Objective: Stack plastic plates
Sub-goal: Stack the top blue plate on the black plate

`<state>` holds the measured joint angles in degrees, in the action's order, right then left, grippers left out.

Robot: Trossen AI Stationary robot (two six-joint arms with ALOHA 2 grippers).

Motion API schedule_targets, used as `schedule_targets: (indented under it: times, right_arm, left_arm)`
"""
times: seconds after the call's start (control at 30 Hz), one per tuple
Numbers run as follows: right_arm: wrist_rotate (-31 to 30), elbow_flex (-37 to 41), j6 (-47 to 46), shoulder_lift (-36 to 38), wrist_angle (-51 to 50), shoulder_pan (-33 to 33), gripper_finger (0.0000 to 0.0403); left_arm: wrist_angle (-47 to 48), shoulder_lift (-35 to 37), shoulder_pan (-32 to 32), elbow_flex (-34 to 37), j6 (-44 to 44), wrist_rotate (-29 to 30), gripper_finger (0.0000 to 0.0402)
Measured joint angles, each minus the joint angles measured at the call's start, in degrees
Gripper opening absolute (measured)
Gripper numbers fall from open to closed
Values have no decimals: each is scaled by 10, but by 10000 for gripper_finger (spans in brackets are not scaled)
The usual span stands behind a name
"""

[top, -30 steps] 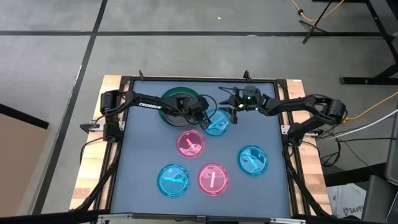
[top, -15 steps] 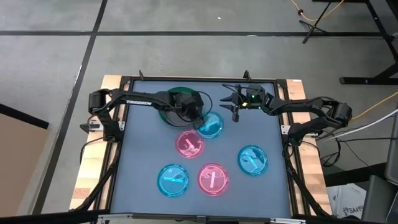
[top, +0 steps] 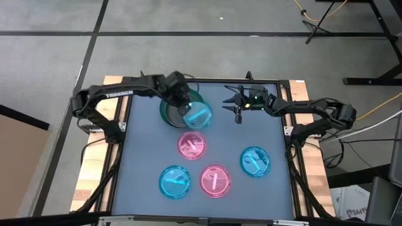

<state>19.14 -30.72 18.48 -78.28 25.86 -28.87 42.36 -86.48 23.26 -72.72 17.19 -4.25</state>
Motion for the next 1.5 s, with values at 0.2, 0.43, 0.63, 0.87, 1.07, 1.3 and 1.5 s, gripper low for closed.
schedule_targets:
  times: [0.2, 0.43, 0.63, 0.87, 1.07, 1.3, 1.5]
  right_arm:
    - [0, 0, 0, 0, -8, 0, 105]
    - [0, 0, 0, 0, -9, 0, 105]
    - [0, 0, 0, 0, -10, 0, 105]
    - [0, 0, 0, -1, -12, 0, 105]
    - [0, 0, 0, -1, -12, 0, 105]
    - [0, 0, 0, -1, -19, 0, 105]
    - [0, 0, 0, -1, -21, 0, 105]
  left_arm:
    - [53, 14, 74, 1, -29, -47, 0]
    - [57, 10, 146, 1, -43, -92, 0]
    - [57, -4, 176, 1, -43, -105, 0]
    - [60, -58, 181, 1, -43, -116, 0]
    - [62, -102, 181, 1, -43, -136, 0]
    - [78, -112, 187, 1, -44, -126, 0]
    - [122, -112, 188, 1, -43, -56, 0]
